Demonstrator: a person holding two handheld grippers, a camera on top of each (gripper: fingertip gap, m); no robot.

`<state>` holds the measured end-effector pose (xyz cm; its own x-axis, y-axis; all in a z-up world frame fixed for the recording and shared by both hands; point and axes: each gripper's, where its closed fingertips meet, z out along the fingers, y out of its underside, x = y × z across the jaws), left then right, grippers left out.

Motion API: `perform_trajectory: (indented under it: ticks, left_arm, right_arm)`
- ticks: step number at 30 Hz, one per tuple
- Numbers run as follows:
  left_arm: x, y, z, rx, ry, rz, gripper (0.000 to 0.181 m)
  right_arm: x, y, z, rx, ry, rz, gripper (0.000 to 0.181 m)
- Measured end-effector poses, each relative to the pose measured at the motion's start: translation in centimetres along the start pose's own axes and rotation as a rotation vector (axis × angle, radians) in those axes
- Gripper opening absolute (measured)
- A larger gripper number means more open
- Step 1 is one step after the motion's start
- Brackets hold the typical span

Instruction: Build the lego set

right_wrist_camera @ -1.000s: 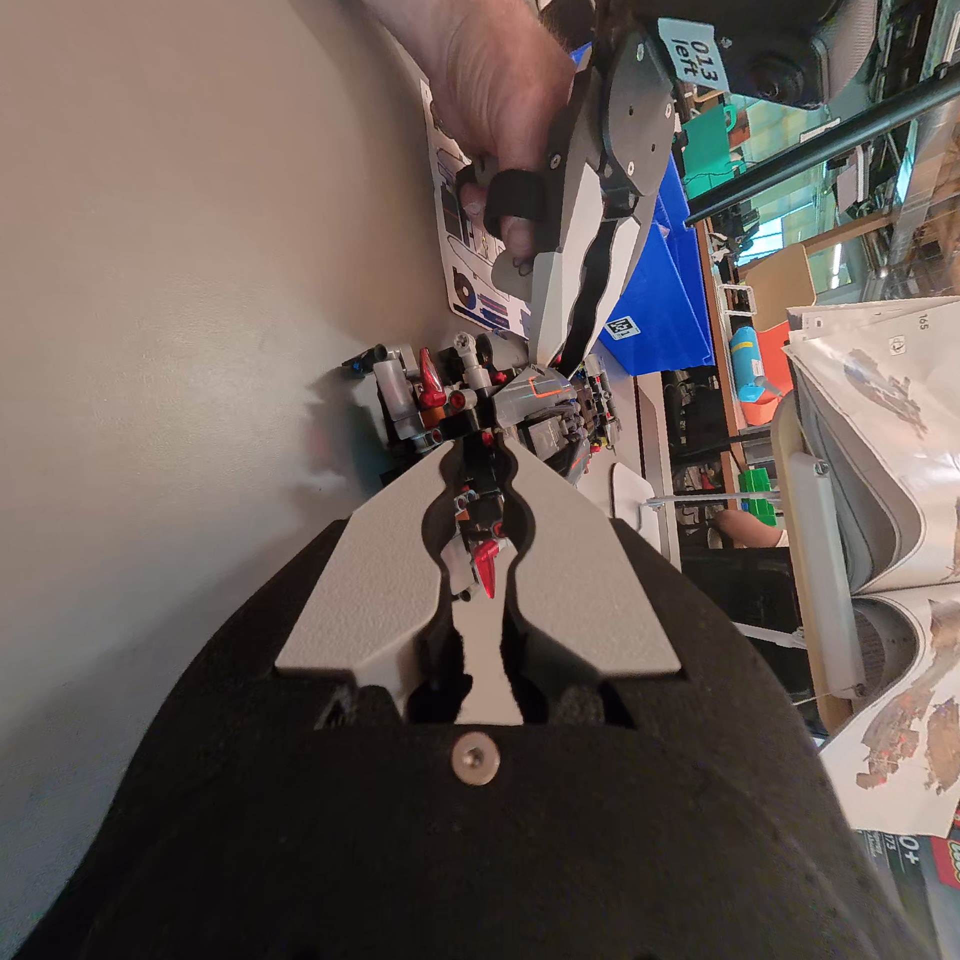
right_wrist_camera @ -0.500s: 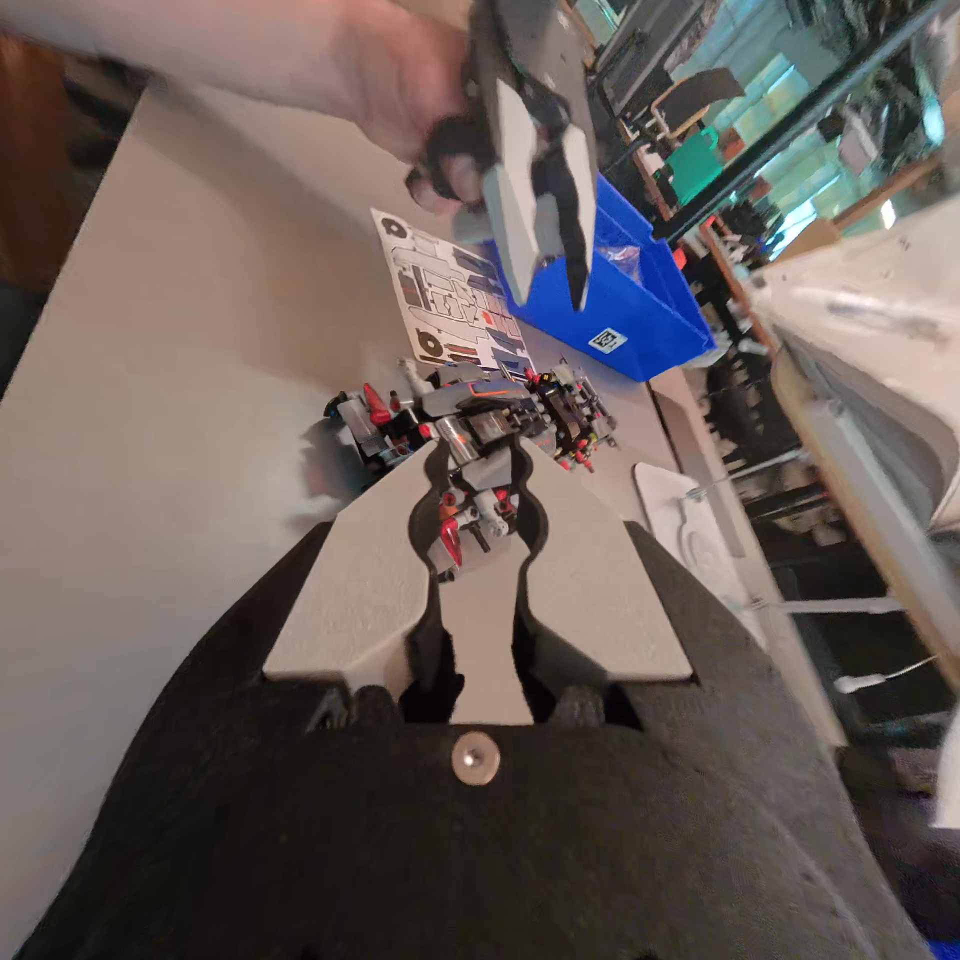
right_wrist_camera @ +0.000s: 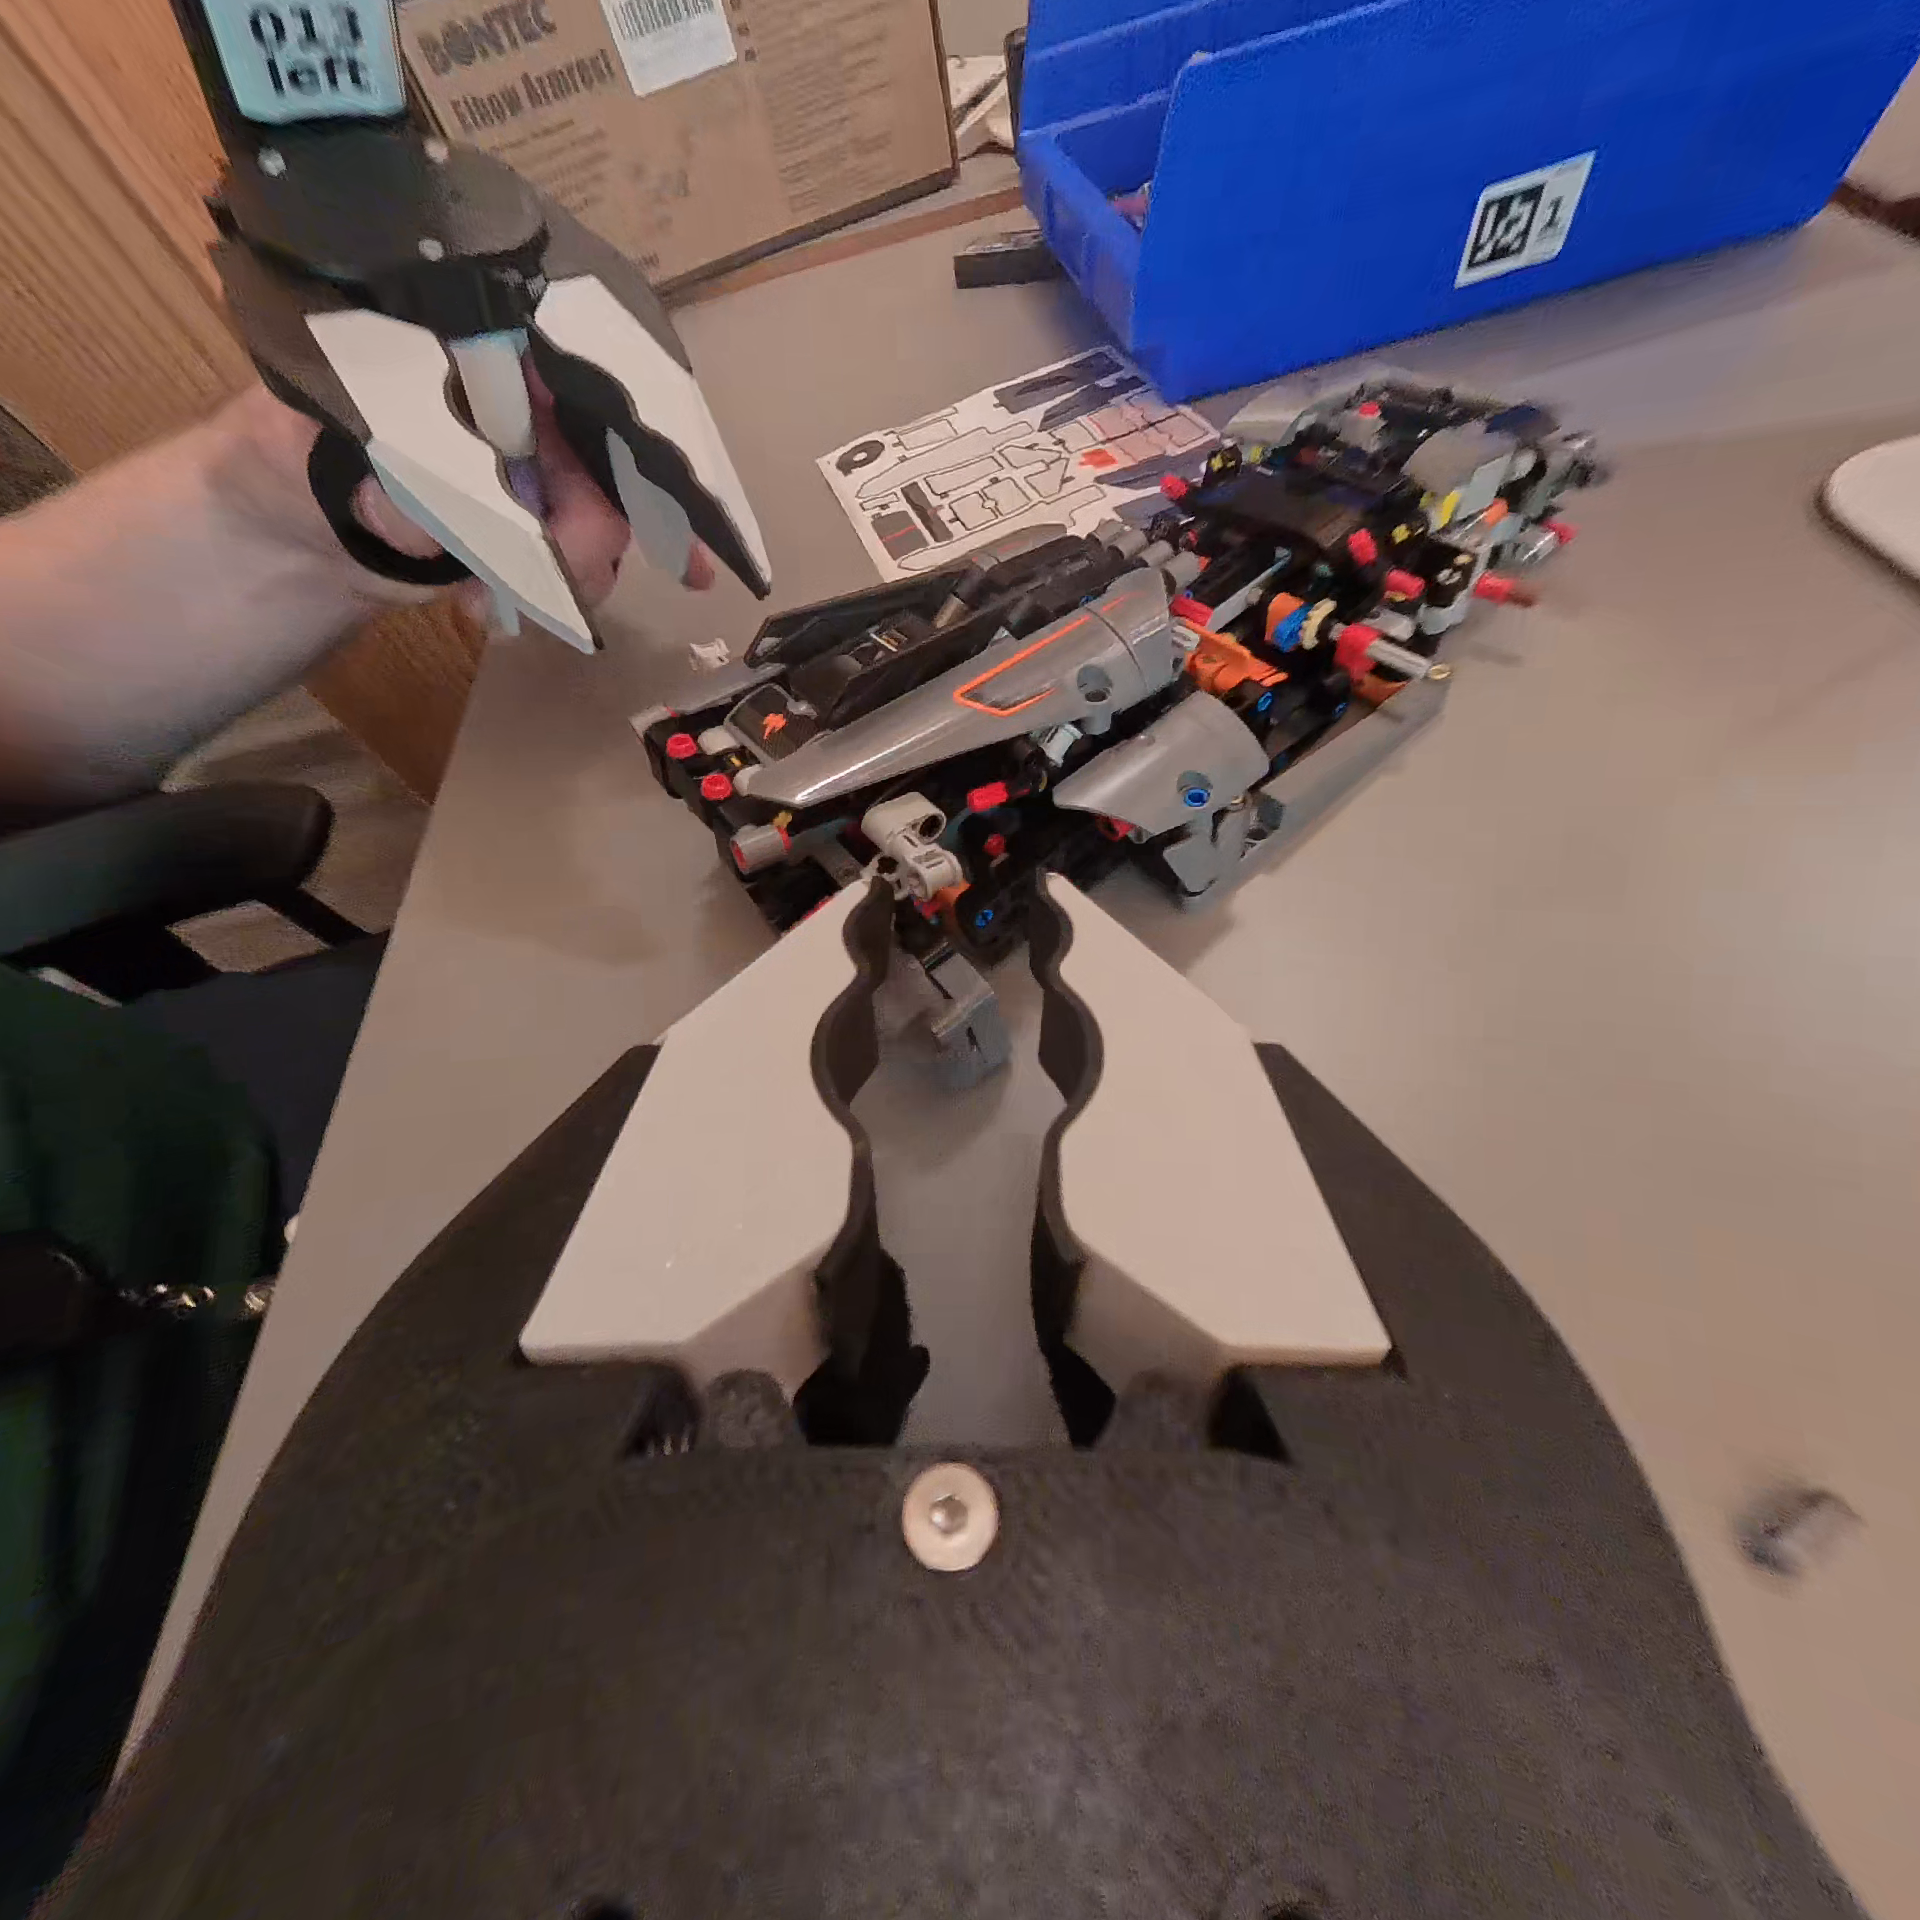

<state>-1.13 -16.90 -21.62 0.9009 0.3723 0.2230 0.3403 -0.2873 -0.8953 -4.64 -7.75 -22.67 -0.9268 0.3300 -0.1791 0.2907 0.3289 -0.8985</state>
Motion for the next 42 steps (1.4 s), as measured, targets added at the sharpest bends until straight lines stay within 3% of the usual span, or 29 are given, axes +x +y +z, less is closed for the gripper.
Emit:
perform_trajectory:
  ticks: [4, 15, 24, 28, 35, 42]
  left_arm:
    - [-0.3, 0.0, 1.0, 0.045, -0.015, -0.128, 0.04]
    - [-0.9, 0.4, 2.0, 0.093, -0.034, -0.301, 0.024]
    - [-1.7, 0.8, 2.5, 0.076, -0.068, -0.355, 0.02]
    - [-1.7, 0.5, 2.2, 0.101, -0.082, -0.337, 0.02]
    - [-1.4, 0.0, 2.1, 0.136, -0.074, -0.329, 0.014]
    - [-1.6, 0.0, 2.5, 0.124, -0.092, -0.323, 0.008]
  right_arm:
    - [-0.6, 0.2, 1.0, 0.008, -0.083, 0.069, 0.024]
    - [-0.8, 0.1, 1.2, 0.02, -0.133, 0.179, 0.012]
    - [-0.4, 0.0, 1.3, 0.023, -0.147, 0.244, 0.009]
    - [-0.4, -0.1, 0.9, 0.041, -0.152, 0.251, 0.02]
    - [0.0, -0.7, 0.8, 0.071, -0.138, 0.235, 0.008]
    - [0.6, -0.6, 1.1, 0.056, -0.12, 0.266, 0.008]
